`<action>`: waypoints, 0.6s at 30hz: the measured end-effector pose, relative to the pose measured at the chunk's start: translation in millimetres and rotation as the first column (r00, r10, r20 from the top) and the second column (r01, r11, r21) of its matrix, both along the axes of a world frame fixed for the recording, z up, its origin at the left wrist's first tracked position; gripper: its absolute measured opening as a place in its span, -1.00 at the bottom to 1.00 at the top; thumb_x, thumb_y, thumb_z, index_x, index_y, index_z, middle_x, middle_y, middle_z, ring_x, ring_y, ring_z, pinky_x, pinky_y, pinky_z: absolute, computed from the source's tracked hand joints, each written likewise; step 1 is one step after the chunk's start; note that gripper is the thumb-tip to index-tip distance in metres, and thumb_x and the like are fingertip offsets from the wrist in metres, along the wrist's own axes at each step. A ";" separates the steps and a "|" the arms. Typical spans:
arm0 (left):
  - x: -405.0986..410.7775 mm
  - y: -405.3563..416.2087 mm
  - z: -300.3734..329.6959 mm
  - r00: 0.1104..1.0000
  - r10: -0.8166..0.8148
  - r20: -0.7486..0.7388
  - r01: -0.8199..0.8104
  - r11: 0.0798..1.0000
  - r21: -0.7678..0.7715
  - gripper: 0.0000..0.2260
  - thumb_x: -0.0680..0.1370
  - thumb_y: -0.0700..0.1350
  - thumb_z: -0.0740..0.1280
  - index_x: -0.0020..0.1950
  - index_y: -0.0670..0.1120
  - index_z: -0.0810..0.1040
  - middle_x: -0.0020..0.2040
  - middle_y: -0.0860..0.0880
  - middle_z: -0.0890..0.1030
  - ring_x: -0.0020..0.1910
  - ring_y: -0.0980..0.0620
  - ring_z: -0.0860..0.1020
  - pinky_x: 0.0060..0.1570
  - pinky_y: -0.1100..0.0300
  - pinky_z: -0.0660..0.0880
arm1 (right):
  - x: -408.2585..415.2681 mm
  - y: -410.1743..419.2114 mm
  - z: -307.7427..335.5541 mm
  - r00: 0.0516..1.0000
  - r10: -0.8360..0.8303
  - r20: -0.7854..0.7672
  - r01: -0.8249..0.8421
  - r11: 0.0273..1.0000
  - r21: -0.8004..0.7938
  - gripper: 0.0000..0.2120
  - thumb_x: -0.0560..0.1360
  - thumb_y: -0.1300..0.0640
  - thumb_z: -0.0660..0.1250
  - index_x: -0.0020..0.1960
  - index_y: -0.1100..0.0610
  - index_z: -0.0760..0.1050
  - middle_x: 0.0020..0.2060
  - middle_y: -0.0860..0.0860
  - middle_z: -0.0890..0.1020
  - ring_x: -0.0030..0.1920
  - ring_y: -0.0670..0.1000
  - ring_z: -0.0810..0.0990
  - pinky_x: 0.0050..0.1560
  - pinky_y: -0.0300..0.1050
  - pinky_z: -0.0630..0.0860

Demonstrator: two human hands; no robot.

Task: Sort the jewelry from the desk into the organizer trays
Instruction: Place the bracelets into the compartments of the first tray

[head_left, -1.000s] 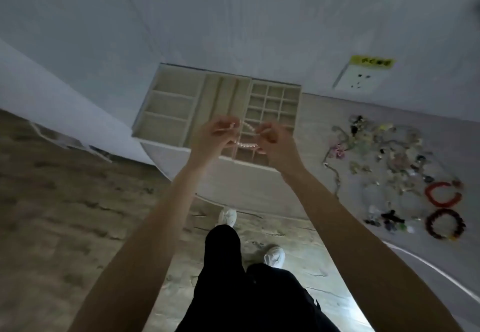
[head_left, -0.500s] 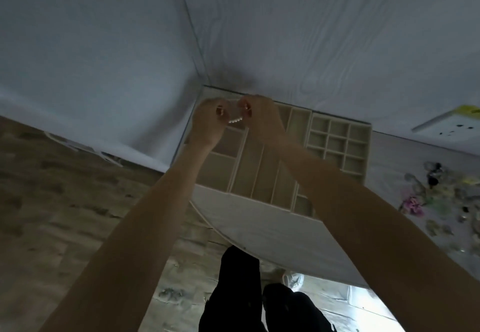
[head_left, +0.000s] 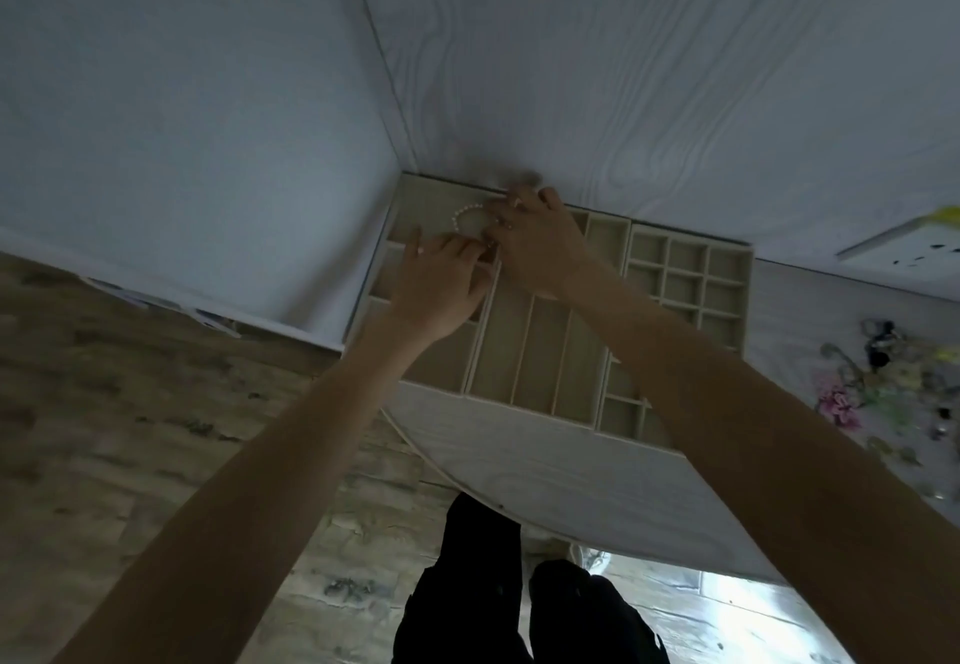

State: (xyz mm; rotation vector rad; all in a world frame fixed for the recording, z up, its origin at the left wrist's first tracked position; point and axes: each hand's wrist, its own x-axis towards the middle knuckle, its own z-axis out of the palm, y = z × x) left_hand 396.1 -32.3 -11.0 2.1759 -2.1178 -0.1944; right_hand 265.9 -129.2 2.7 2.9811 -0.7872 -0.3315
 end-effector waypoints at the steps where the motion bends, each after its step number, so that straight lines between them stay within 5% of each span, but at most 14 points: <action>1: -3.2 -0.6 1.3 1.000 -0.013 -0.002 0.013 1.000 0.001 -0.64 0.46 0.04 0.14 -0.02 -0.10 0.65 -0.10 -0.07 0.68 -0.05 -0.09 0.63 0.14 -0.21 0.42 | -1.5 -0.4 2.5 1.000 -0.001 -0.017 0.002 1.000 0.006 -0.63 0.33 0.08 0.07 -0.23 0.01 0.67 -0.04 -0.02 0.67 0.05 0.12 0.60 -0.02 -0.04 0.23; 4: -5.8 0.2 0.0 0.998 -0.057 -0.009 0.057 0.997 -0.043 -0.66 0.47 0.03 0.14 -0.07 -0.10 0.66 -0.13 -0.06 0.68 -0.04 -0.07 0.63 0.16 -0.23 0.40 | -4.0 -0.8 1.6 1.000 0.018 -0.022 -0.019 0.999 -0.049 -0.76 0.31 0.05 0.23 -0.16 0.01 0.66 0.01 -0.04 0.66 0.09 0.11 0.58 -0.02 -0.03 0.20; 9: 7.0 0.4 -7.0 0.998 -0.042 -0.043 0.040 0.998 -0.055 -0.63 0.50 0.03 0.12 0.07 -0.13 0.61 0.03 -0.11 0.65 0.06 -0.12 0.59 0.19 -0.24 0.38 | -4.2 2.9 -6.6 1.000 0.014 0.000 -0.014 0.999 -0.045 -0.57 0.34 0.14 0.00 -0.10 0.06 0.65 0.02 -0.07 0.66 0.12 0.12 0.58 0.02 -0.01 0.18; 12: 10.3 1.3 -10.1 0.999 -0.046 0.009 0.046 0.997 -0.054 -0.62 0.51 0.04 0.11 0.03 -0.13 0.63 0.05 -0.10 0.65 0.08 -0.12 0.59 0.18 -0.28 0.36 | -4.0 5.3 -9.7 1.000 0.014 0.021 -0.011 0.994 -0.110 -0.76 0.28 0.10 0.28 -0.13 0.05 0.65 0.04 -0.05 0.65 0.13 0.10 0.58 0.05 0.01 0.19; 18: 15.1 4.7 -14.9 1.000 -0.013 0.020 0.014 0.999 -0.047 -0.56 0.52 0.05 0.08 0.12 -0.17 0.60 0.14 -0.14 0.62 0.16 -0.15 0.55 0.19 -0.22 0.37 | -4.3 12.0 -17.4 0.971 -0.103 0.215 0.102 0.995 0.017 -0.55 0.15 0.21 0.49 0.05 0.18 0.61 0.10 0.05 0.63 0.19 0.16 0.54 0.22 0.10 0.32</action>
